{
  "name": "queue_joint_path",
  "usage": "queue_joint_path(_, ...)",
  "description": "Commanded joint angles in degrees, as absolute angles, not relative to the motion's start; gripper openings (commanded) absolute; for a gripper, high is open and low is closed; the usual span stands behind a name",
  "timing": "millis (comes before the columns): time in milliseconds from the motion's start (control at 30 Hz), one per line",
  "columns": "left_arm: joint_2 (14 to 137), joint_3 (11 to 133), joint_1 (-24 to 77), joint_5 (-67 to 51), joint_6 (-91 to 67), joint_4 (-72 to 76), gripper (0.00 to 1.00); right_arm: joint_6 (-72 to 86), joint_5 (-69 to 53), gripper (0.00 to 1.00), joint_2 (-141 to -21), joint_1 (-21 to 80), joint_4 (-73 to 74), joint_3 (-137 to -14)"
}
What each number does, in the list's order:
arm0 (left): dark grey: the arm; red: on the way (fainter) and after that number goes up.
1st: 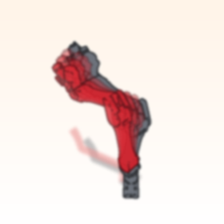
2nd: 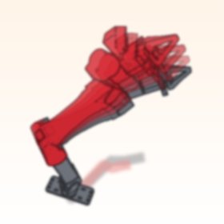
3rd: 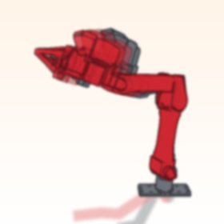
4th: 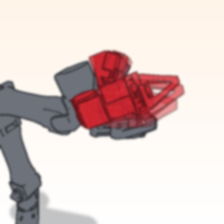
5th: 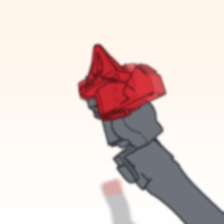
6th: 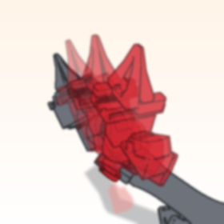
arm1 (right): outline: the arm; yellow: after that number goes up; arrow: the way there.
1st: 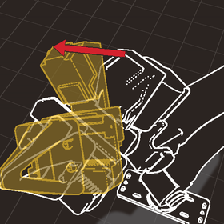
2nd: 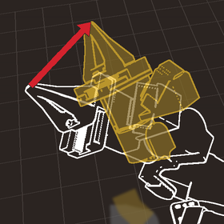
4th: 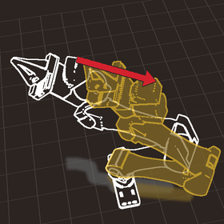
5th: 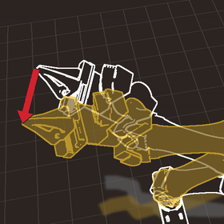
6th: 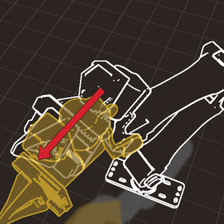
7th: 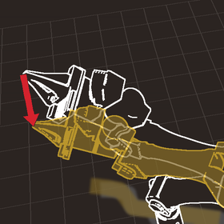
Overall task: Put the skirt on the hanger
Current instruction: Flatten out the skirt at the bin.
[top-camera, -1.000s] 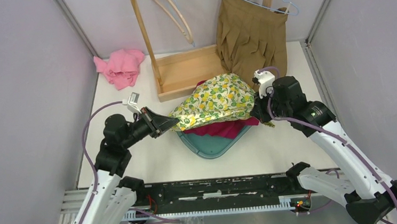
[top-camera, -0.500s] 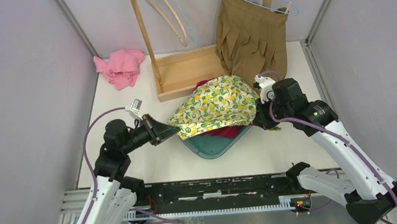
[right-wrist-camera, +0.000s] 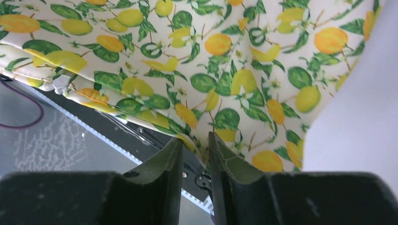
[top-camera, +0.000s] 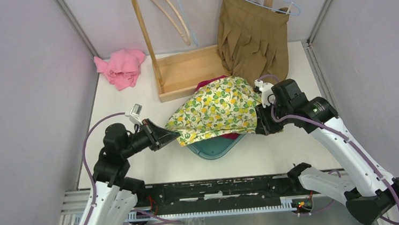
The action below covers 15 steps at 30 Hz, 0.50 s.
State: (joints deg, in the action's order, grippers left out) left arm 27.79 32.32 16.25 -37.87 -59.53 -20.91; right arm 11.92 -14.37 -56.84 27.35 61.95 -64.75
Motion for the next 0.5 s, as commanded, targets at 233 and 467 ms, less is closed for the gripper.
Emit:
queue_joint_path(233, 22.28, 36.63, 15.92, -40.90, -64.17, -22.42, 0.38, 9.76, -14.02, 0.45, -56.52, 26.66, 70.19, -74.15)
queue_joint_path(467, 22.48, 36.60, 15.91, -39.60, -61.62, -25.02, 0.41, 14.12, -13.23, 0.51, -61.58, 26.70, 59.42, -76.93)
